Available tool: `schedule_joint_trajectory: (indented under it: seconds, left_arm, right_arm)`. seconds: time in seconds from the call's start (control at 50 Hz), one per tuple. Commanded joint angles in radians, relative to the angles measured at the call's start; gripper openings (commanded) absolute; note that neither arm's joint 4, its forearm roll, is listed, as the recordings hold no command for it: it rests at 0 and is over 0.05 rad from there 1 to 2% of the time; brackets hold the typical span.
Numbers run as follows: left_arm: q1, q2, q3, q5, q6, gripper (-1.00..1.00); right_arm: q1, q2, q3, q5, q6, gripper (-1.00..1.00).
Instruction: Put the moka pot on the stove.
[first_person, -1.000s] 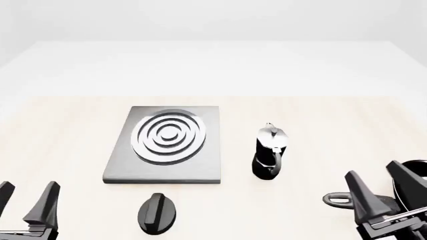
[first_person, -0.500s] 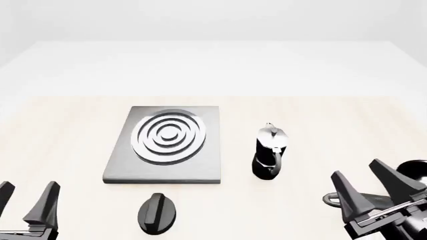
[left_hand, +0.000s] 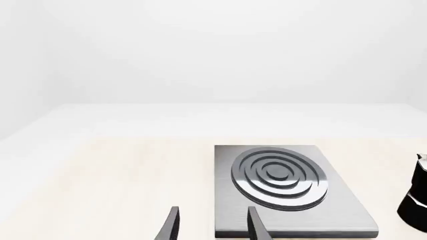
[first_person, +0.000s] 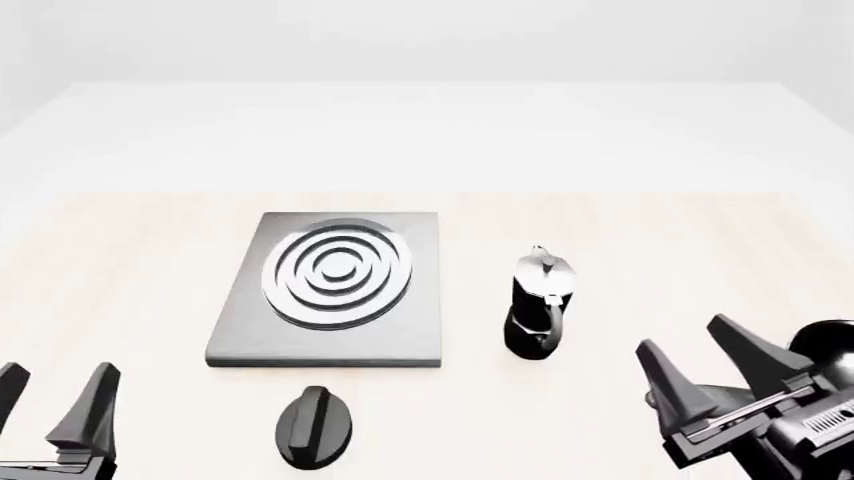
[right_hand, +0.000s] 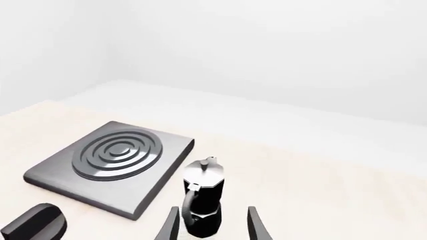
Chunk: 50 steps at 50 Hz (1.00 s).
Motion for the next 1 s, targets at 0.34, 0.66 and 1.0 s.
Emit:
schedule_joint_trajectory:
  seconds: [0.34,0.66,1.0]
  left_arm:
    - [0.000,0.000,0.000,0.000,0.000,1.00]
    - [0.000,0.000,0.000,0.000,0.000,1.00]
    - [0.000,0.000,0.000,0.000,0.000,1.00]
  right_arm:
    - [0.037,0.279,0.012,-0.265,0.015,1.00]
    - [0.049,0.430,0.010,-0.403,0.025,1.00]
    - [0.055,0.622,0.007,-0.577,0.037,1.00]
